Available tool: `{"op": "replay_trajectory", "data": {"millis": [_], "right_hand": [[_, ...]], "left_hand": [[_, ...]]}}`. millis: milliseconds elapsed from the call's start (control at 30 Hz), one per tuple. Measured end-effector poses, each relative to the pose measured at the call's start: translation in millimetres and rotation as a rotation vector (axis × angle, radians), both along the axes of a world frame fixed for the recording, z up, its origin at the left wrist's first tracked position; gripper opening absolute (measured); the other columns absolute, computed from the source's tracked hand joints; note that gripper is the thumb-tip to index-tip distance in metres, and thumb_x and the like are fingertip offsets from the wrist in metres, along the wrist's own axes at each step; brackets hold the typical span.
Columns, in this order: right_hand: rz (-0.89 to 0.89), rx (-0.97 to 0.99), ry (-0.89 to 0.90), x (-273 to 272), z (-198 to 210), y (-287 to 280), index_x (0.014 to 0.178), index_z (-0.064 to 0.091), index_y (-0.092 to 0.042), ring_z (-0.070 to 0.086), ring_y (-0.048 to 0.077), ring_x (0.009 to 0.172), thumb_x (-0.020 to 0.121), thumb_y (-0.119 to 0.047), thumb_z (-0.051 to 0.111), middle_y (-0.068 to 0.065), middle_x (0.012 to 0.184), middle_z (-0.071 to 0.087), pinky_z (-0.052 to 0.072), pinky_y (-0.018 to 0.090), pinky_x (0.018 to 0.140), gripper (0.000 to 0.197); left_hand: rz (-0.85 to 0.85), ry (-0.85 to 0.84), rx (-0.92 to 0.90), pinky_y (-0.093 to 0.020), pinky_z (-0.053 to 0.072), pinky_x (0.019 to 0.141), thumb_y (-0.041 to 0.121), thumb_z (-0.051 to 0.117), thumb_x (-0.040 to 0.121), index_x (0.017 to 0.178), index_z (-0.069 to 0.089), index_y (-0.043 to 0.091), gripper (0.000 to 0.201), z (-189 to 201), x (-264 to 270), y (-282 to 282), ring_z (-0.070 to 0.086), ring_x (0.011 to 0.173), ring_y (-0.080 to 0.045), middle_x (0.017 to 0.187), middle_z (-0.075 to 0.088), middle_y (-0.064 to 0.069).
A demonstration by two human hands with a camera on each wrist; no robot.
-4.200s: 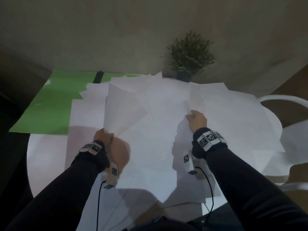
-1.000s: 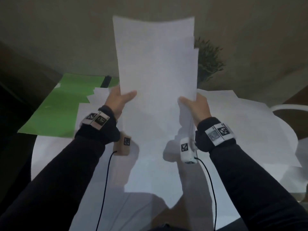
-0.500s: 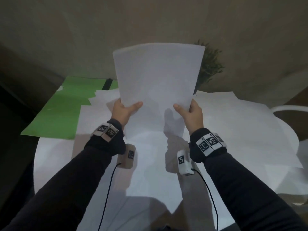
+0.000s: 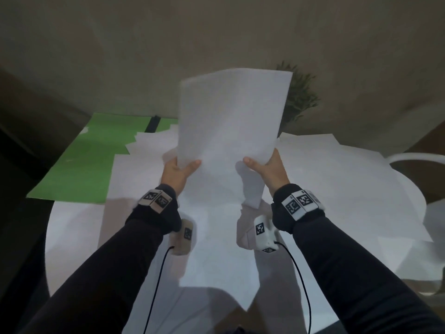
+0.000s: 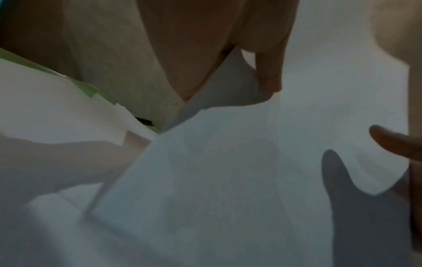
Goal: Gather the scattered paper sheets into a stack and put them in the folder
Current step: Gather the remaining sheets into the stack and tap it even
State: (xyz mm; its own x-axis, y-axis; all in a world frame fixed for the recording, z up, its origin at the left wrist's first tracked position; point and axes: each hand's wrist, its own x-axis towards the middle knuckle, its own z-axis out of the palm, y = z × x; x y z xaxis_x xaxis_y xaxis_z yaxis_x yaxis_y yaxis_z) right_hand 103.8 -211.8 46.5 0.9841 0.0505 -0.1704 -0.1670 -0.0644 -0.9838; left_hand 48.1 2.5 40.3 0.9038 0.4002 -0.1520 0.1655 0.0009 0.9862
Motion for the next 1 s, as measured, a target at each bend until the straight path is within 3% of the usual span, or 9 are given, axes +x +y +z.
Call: {"op": "replay_trajectory", "data": {"millis": [100,167,333,433,567,667,833,900,1000], "right_hand": [[-0.044,0.162,0.085,4,2,-20,0.118,0.048,-0.020,0.059,0.021,0.071,0.085,-0.026,0.068,0.007,0.097,0.060,0.049,0.033,0.065,0.039],[-0.148,0.184,0.149,4,-1,-37,0.107,0.052,-0.018,0.053,0.019,0.063,0.089,-0.026,0.063,0.005,0.085,0.059,0.043,0.029,0.059,0.022],[-0.077,-0.286,0.388,4,-47,-53,0.102,0.059,-0.012,0.047,0.014,0.059,0.090,-0.016,0.060,0.001,0.071,0.053,0.042,0.025,0.054,0.013],[0.103,-0.498,0.354,-6,-65,-32,0.117,0.063,-0.008,0.051,0.014,0.071,0.090,-0.018,0.058,0.002,0.089,0.059,0.043,0.024,0.068,0.029],[0.117,-0.547,0.327,-17,-70,0,0.129,0.053,-0.004,0.054,0.027,0.117,0.087,-0.020,0.062,0.011,0.131,0.055,0.041,0.030,0.098,0.045],[0.065,-0.519,0.352,-13,-74,12,0.129,0.045,-0.003,0.055,0.030,0.113,0.083,-0.014,0.064,0.014,0.122,0.056,0.044,0.030,0.091,0.051],[0.093,-0.563,0.361,-10,-74,17,0.080,0.058,-0.007,0.053,0.023,0.080,0.079,-0.021,0.070,0.008,0.078,0.055,0.043,0.028,0.072,0.018],[0.108,-0.572,0.344,-10,-69,17,0.057,0.043,-0.012,0.045,0.020,0.061,0.082,-0.020,0.068,0.003,0.061,0.044,0.037,0.026,0.060,0.035],[0.146,-0.635,0.326,-5,-62,18,0.064,0.041,-0.014,0.042,0.017,0.061,0.082,-0.018,0.066,0.000,0.064,0.040,0.030,0.025,0.053,0.031]], "left_hand": [[0.083,0.057,0.046,-0.032,0.051,0.069,0.017,0.067,0.084,0.112,0.060,-0.001,0.034,-1,3,21,0.061,0.080,-0.026,0.088,0.066,-0.007],[0.129,0.143,0.110,-0.032,0.048,0.073,0.014,0.067,0.084,0.116,0.059,-0.005,0.037,-10,2,43,0.059,0.084,-0.027,0.097,0.065,-0.014],[0.117,0.477,0.353,-0.037,0.043,0.092,0.011,0.066,0.085,0.124,0.055,-0.007,0.045,-45,-21,69,0.057,0.112,-0.037,0.122,0.060,-0.025],[0.000,0.596,0.475,-0.036,0.042,0.091,0.016,0.061,0.088,0.122,0.055,-0.008,0.042,-58,-37,64,0.056,0.112,-0.038,0.122,0.059,-0.026],[-0.013,0.600,0.462,-0.038,0.043,0.092,0.016,0.059,0.089,0.120,0.055,-0.008,0.039,-61,-41,60,0.057,0.110,-0.038,0.121,0.060,-0.026],[-0.033,0.592,0.461,-0.036,0.043,0.088,0.015,0.059,0.089,0.118,0.056,-0.007,0.037,-60,-42,59,0.057,0.107,-0.038,0.118,0.060,-0.025],[-0.018,0.578,0.401,-0.040,0.045,0.092,0.012,0.060,0.087,0.115,0.057,-0.008,0.035,-60,-44,59,0.056,0.092,-0.032,0.116,0.061,-0.027],[-0.016,0.578,0.369,-0.043,0.046,0.096,0.013,0.063,0.086,0.117,0.057,-0.008,0.038,-60,-45,61,0.059,0.099,-0.035,0.117,0.061,-0.027],[-0.028,0.585,0.314,-0.043,0.048,0.095,0.015,0.065,0.085,0.117,0.058,-0.006,0.038,-59,-46,60,0.061,0.102,-0.037,0.114,0.063,-0.026]]}}
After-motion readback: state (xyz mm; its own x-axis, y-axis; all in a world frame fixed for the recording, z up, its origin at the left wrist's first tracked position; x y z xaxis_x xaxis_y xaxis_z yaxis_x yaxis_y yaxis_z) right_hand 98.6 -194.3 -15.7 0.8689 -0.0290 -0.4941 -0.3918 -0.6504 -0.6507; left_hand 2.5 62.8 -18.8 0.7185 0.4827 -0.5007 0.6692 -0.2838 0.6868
